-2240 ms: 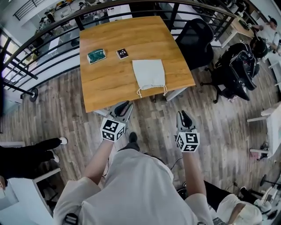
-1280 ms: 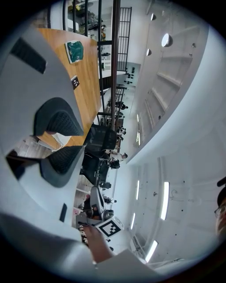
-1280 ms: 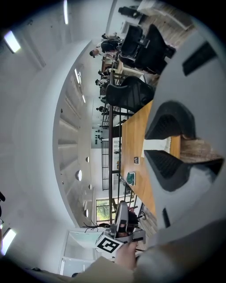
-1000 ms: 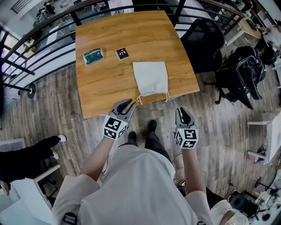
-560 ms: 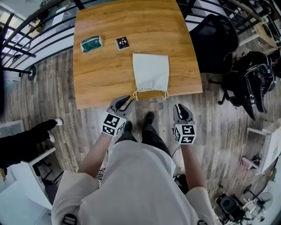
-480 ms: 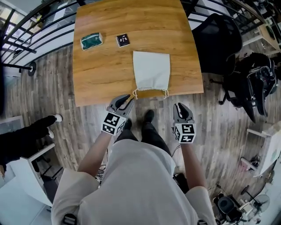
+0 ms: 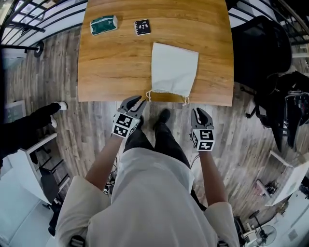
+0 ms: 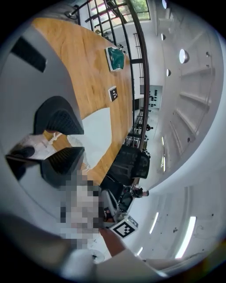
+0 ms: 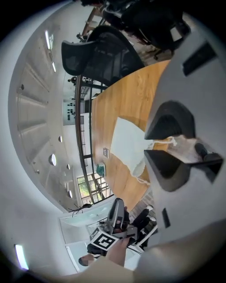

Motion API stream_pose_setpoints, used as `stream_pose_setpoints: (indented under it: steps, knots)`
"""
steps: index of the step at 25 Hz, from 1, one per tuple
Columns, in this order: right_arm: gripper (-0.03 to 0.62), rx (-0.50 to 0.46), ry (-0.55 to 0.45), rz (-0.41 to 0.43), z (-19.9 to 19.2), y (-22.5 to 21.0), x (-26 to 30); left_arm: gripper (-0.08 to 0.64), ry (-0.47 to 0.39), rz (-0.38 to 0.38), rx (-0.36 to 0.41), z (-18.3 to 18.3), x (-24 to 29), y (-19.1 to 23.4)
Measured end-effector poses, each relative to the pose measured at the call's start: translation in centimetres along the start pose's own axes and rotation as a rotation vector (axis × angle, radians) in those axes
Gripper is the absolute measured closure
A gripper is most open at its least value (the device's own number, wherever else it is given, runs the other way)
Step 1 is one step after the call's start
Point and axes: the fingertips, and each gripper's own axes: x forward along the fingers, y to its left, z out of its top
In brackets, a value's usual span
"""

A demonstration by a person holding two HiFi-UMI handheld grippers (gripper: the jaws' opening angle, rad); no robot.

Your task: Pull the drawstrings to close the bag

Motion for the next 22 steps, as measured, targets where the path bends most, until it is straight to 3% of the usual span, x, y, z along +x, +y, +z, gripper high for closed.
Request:
stream_pose_setpoints:
  steps: [12, 22]
  knots:
    - [0.534, -0.029, 0.135, 0.079, -4.7, -1.9, 6.7, 0.474, 0.144, 0.083, -0.026, -5.4, 5.3, 1.9]
    - [0.534, -0.014, 0.194, 0.079, -6.3, -2.6, 9.1, 0.463, 0.254, 0.114, -0.051, -8.8, 7.5, 2.9]
